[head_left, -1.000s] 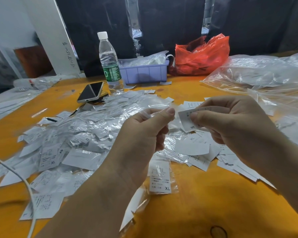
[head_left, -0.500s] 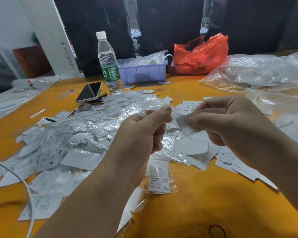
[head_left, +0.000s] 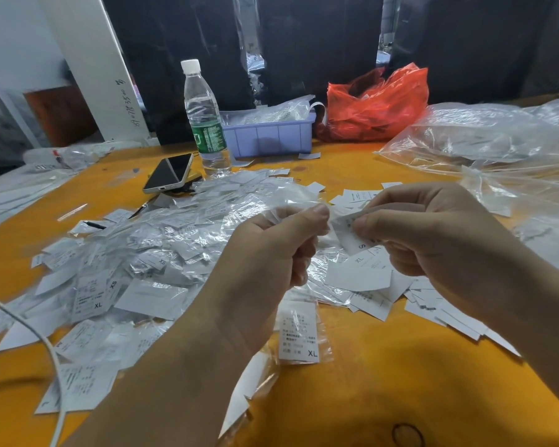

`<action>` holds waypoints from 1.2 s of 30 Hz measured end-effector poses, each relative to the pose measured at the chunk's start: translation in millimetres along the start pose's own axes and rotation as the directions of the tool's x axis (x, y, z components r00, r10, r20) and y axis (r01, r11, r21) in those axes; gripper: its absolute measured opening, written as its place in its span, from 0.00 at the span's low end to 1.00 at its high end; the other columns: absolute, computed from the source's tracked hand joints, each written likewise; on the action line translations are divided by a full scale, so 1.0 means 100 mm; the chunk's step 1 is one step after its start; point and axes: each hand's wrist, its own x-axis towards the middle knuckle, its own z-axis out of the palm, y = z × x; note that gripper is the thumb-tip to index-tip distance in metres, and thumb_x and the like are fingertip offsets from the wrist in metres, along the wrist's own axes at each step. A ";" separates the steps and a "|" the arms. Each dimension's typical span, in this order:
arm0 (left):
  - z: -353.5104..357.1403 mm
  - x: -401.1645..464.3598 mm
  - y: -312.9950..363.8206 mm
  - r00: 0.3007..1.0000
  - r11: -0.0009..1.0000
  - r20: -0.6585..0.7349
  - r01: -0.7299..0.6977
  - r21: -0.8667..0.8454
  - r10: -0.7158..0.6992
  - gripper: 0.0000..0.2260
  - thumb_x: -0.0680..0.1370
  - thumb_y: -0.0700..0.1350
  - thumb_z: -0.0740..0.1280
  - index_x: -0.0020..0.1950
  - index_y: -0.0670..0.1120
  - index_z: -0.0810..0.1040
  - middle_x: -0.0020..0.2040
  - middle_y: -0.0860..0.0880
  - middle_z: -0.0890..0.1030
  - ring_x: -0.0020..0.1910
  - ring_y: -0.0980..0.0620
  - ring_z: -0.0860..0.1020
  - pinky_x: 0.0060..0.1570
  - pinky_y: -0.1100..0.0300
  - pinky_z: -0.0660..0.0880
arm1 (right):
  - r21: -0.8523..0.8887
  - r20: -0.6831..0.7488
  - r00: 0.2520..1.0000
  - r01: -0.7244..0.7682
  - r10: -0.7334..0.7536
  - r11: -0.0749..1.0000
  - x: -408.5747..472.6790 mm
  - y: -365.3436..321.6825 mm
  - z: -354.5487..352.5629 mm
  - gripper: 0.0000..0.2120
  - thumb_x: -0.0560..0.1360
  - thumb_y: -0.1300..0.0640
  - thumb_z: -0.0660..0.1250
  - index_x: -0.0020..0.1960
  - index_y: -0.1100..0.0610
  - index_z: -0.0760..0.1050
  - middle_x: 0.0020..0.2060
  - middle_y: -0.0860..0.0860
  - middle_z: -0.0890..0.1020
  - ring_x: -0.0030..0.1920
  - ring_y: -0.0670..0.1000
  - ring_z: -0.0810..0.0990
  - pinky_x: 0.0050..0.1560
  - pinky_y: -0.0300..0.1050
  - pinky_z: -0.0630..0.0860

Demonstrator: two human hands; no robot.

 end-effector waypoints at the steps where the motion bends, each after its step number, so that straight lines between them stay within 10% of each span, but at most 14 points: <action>1: 0.00 0.00 0.01 1.000 1.000 -0.010 0.000 -0.001 0.000 0.09 0.66 0.52 0.72 0.33 0.47 0.81 0.28 0.51 0.71 0.26 0.55 0.67 0.26 0.64 0.66 | 0.000 -0.001 1.000 -0.003 0.003 1.000 0.00 0.00 0.00 0.05 0.67 0.63 0.72 0.32 0.59 0.81 0.20 0.47 0.66 0.21 0.44 0.59 0.25 0.40 0.56; 27: 0.01 0.02 -0.05 0.995 0.993 0.085 -0.052 0.106 0.044 0.04 0.68 0.46 0.72 0.33 0.51 0.81 0.26 0.53 0.72 0.25 0.56 0.68 0.27 0.64 0.66 | 0.120 -0.017 1.000 -0.004 0.006 0.993 -0.02 -0.02 0.04 0.13 0.73 0.65 0.68 0.31 0.55 0.79 0.21 0.48 0.66 0.21 0.44 0.61 0.22 0.36 0.60; 36: 0.00 0.03 -0.07 0.999 0.994 0.026 -0.044 0.096 0.042 0.08 0.74 0.43 0.72 0.34 0.50 0.82 0.26 0.53 0.72 0.25 0.58 0.68 0.27 0.65 0.66 | 0.133 0.068 0.997 -0.040 0.031 0.990 -0.05 0.07 0.11 0.04 0.75 0.61 0.67 0.45 0.62 0.80 0.29 0.51 0.77 0.27 0.48 0.73 0.25 0.39 0.69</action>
